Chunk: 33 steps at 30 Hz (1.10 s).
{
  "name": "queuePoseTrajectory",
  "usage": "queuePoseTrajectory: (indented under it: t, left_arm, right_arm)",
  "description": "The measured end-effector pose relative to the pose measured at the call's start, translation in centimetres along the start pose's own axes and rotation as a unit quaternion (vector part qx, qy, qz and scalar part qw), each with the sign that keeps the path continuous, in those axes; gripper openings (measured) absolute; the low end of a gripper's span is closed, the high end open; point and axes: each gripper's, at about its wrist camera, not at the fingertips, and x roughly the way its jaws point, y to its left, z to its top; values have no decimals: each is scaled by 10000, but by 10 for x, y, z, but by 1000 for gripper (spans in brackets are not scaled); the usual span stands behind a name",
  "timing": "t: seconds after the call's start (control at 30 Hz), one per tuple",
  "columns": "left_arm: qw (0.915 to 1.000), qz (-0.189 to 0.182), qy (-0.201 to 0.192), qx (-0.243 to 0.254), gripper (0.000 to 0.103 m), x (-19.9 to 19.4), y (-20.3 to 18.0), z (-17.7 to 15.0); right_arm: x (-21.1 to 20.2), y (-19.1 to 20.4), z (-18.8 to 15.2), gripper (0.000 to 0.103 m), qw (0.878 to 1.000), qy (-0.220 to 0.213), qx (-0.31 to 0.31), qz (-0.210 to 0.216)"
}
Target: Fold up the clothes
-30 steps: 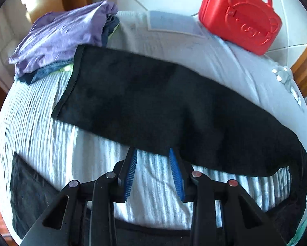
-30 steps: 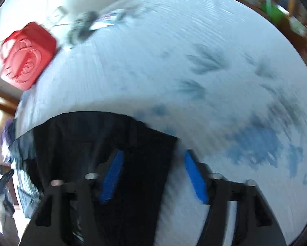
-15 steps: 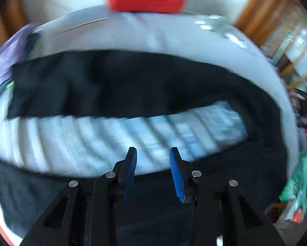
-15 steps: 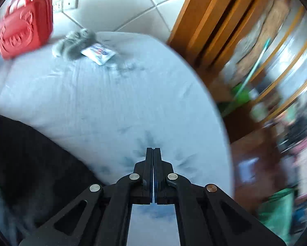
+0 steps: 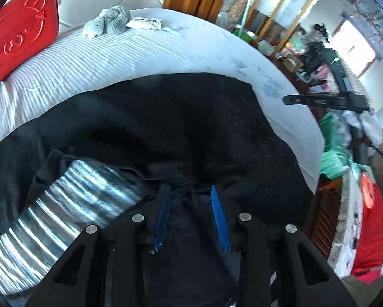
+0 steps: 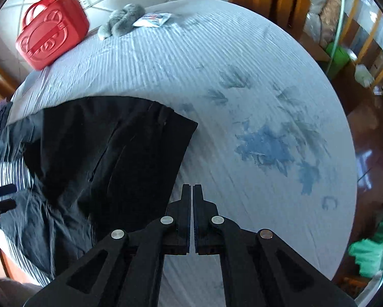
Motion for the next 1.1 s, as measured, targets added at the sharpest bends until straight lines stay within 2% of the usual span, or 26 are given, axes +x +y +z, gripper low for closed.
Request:
queuePoseTrajectory:
  t: [0.2,0.27,0.33,0.37,0.4,0.43,0.53,0.57,0.6,0.67,0.77,0.8,0.87,0.97,1.07,1.1]
  left_arm:
    - [9961,549,-204,-655,34,25,-40,2]
    - [9890,906,-346,-1120,34,37,-51,0]
    - [9751,1449,-477,-1611,34,50,-64,-3]
    - [9632,1725,-455,-2010,34,56,-72,-7]
    - [9474,1992,-404,-2473,34,61,-80,-13]
    - [9332,2109,-445,-2874,34,63,-89,-20]
    - [9007,2294,-359,-3671,34,70,-124,-41]
    - [8898,2329,-372,-3907,34,72,-135,-47]
    - [8805,2368,-416,-4086,35,75,-145,-53]
    - [8648,2550,-549,-4291,47,78,-165,-59]
    - [8403,2910,-798,-4504,52,81,-197,-64]
    - [8305,3043,-814,-4593,55,82,-207,-65]
    - [8105,3280,-812,-4785,64,83,-226,-66]
    - [7779,3726,-993,-4962,68,98,-266,-68]
    - [7503,4071,-794,-5148,70,125,-277,-68]
    - [7419,4161,-836,-5191,71,128,-280,-66]
  right_arm:
    - [4,-2,21,2,9941,-47,-1012,394]
    - [15,-9,33,2,9851,-16,-1618,587]
    - [25,-12,43,2,9706,-8,-2260,835]
    - [31,-11,47,2,9572,-30,-2727,966]
    - [35,-11,49,2,9426,-62,-3179,1022]
    - [40,-11,51,4,9280,-61,-3576,1045]
    - [43,-11,52,33,8854,-172,-4486,1210]
    - [43,-11,52,48,8709,-227,-4739,1281]
    - [42,-11,51,55,8557,-282,-4988,1351]
    - [43,-12,48,55,8322,-407,-5337,1446]
    - [52,-16,42,55,8035,-630,-5756,1379]
    - [52,-18,40,55,7949,-722,-5851,1433]
    - [57,-22,37,55,7698,-936,-6130,1516]
    - [68,-27,38,55,7348,-1029,-6476,1732]
    - [71,-31,44,60,7073,-1237,-6670,1988]
    - [72,-30,46,62,7030,-1248,-6697,2043]
